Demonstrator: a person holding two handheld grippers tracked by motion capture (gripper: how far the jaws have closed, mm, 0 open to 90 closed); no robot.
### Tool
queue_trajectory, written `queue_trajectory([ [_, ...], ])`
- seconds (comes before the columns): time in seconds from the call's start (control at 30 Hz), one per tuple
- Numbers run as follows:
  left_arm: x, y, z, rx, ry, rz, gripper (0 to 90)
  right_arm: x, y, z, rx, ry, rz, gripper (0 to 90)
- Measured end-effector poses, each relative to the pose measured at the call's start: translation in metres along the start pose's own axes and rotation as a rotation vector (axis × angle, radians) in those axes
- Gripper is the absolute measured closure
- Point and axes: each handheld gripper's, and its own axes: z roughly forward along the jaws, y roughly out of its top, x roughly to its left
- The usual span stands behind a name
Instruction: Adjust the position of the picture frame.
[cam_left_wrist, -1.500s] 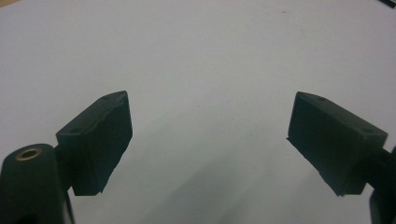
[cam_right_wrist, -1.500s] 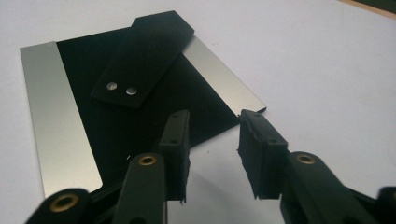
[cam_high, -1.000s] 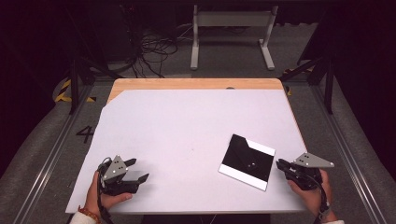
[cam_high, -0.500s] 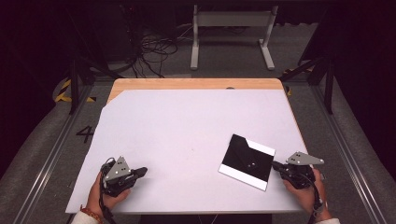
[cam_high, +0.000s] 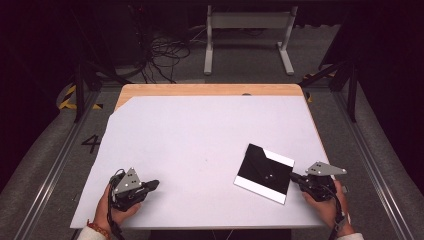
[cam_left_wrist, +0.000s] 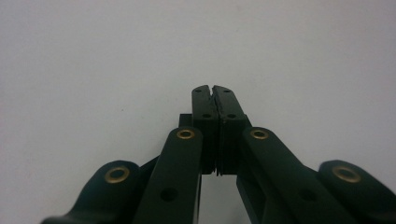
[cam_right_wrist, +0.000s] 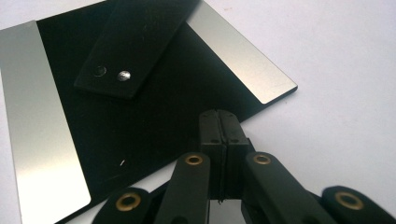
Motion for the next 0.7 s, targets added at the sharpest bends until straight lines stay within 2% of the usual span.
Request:
queue_trajectory([
  [0.2, -0.0023, 0.0019, 0.0023, 0.004, -0.006, 0.008, 87.7, 0.0029, 0.0023, 0.0029, -0.001, -0.003, -0.021, 90.0],
  [0.7, -0.0018, 0.0015, 0.0031, 0.003, -0.013, 0.004, 87.0, 0.0051, 0.0047, 0.0056, -0.001, 0.006, -0.025, 90.0],
])
